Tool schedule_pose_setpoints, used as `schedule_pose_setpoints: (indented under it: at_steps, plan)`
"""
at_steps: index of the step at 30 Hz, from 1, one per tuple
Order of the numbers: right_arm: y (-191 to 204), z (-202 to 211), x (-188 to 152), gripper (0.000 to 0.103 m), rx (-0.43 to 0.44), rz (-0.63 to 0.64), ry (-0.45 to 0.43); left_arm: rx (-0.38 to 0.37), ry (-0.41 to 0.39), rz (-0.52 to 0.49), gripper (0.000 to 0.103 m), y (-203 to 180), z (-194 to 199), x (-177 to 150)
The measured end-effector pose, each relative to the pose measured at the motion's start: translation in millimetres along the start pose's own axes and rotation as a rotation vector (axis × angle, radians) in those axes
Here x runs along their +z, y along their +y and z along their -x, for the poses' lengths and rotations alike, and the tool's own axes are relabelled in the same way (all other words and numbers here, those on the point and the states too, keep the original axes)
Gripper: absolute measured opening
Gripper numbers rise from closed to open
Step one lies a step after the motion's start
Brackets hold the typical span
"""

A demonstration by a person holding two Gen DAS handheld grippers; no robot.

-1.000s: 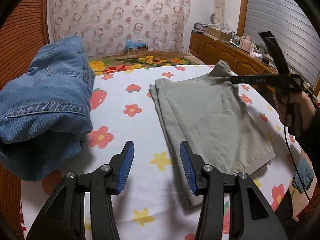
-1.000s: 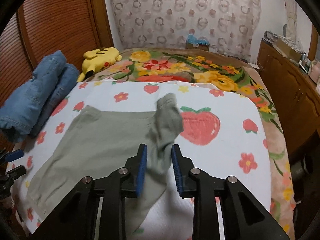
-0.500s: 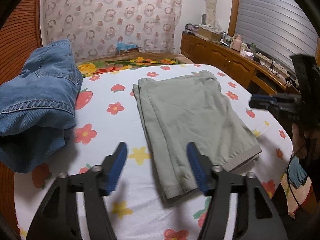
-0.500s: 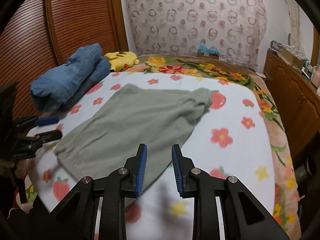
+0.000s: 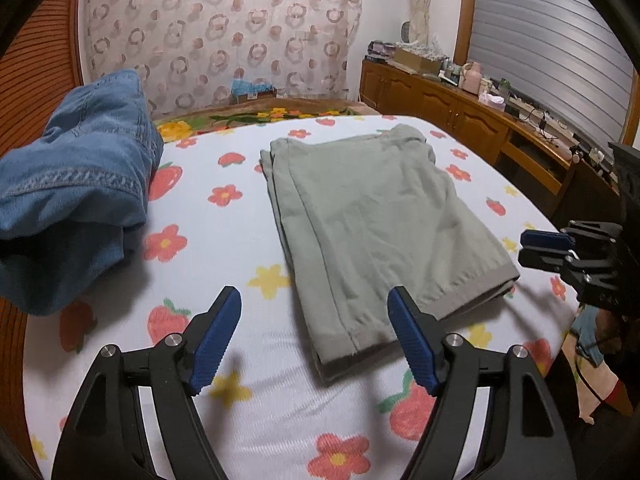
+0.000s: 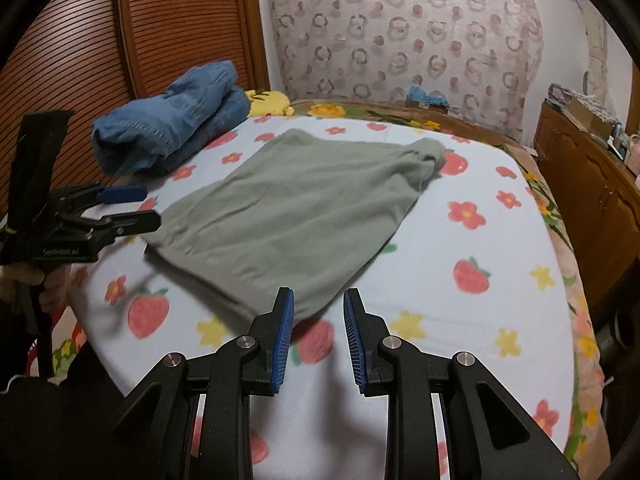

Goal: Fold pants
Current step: 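Lower the left tool to the folded pants hem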

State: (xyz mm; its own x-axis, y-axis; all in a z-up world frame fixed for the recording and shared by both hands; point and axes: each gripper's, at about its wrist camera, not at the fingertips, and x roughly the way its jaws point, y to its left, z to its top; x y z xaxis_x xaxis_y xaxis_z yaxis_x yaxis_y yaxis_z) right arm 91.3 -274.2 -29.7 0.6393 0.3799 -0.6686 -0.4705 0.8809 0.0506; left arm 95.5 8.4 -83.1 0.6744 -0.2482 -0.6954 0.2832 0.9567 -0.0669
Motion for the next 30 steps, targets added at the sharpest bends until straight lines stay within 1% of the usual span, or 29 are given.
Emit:
schedule_pose_setpoints:
  at_steps: [9,13,20,22,23,24,30]
  plan:
    - [12.3,4.1,-12.3,0.026,0.013,0.018,0.013,0.010,0.026,0.004,0.076,1.1,-7.5,-8.9]
    - [17.1,1.3,-14.8,0.026,-0.011,0.033,0.015,0.011,0.032,0.008,0.076,1.7,-9.9,-10.0]
    - [19.5,-8.8,-12.9,0.026,-0.042,0.012,0.011,0.010,0.038,0.011,0.076,1.7,-11.7,-11.8]
    - [20.8,-8.8,-14.2,0.012,-0.031,0.011,0.003,0.009,0.040,0.011,0.076,1.6,-11.5,-12.7]
    - [21.9,-8.5,-14.9,0.012,-0.026,0.013,0.001,0.009,0.041,0.010,0.076,1.2,-11.6,-13.1]
    - [23.4,-7.1,-15.7,0.005,-0.018,0.017,-0.003,0.009,0.042,0.010,0.076,0.8,-11.7,-13.6]
    - [24.1,8.2,-19.6,0.002,0.019,0.010,-0.025,0.009,0.046,0.011,0.076,-0.5,-13.0,-14.5]
